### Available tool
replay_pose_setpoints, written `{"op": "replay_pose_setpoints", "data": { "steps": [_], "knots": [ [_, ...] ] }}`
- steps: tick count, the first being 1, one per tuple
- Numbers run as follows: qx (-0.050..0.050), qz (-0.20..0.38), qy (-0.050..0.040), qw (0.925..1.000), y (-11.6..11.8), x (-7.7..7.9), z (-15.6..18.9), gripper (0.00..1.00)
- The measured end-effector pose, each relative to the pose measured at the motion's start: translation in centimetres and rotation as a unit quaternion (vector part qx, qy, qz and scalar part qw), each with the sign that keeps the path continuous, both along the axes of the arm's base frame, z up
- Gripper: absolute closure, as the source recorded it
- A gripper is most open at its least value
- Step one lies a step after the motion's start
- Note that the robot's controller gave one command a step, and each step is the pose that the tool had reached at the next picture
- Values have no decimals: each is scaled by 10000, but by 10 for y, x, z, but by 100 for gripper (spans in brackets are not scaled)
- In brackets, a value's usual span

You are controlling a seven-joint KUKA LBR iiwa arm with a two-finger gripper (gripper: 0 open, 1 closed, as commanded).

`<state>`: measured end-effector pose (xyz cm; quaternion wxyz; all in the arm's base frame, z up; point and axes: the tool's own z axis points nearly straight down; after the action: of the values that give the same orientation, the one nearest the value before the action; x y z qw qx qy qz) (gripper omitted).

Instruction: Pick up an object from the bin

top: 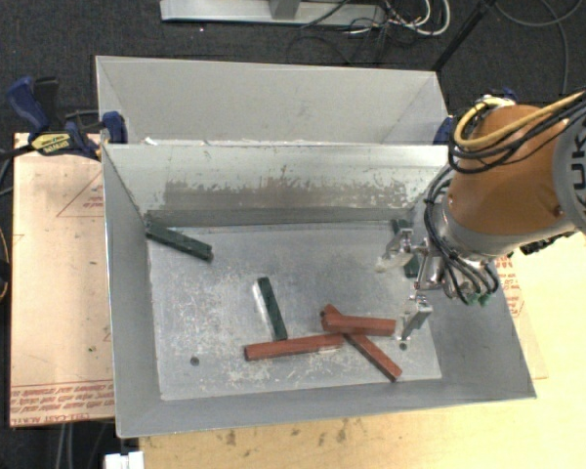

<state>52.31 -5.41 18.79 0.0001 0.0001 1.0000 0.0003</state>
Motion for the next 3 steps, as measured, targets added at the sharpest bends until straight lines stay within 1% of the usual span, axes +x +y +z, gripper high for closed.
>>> {"op": "replay_pose_setpoints", "data": {
  "steps": [1, 2, 3],
  "knots": [
    [0, 3, 0, 10000, 0, 0, 0, 0],
    [-2, 7, -18, 10000, 0, 0, -2, 0],
    [0, 904, -6, 9959, 0, 4, -56, 0]
  ]
}}
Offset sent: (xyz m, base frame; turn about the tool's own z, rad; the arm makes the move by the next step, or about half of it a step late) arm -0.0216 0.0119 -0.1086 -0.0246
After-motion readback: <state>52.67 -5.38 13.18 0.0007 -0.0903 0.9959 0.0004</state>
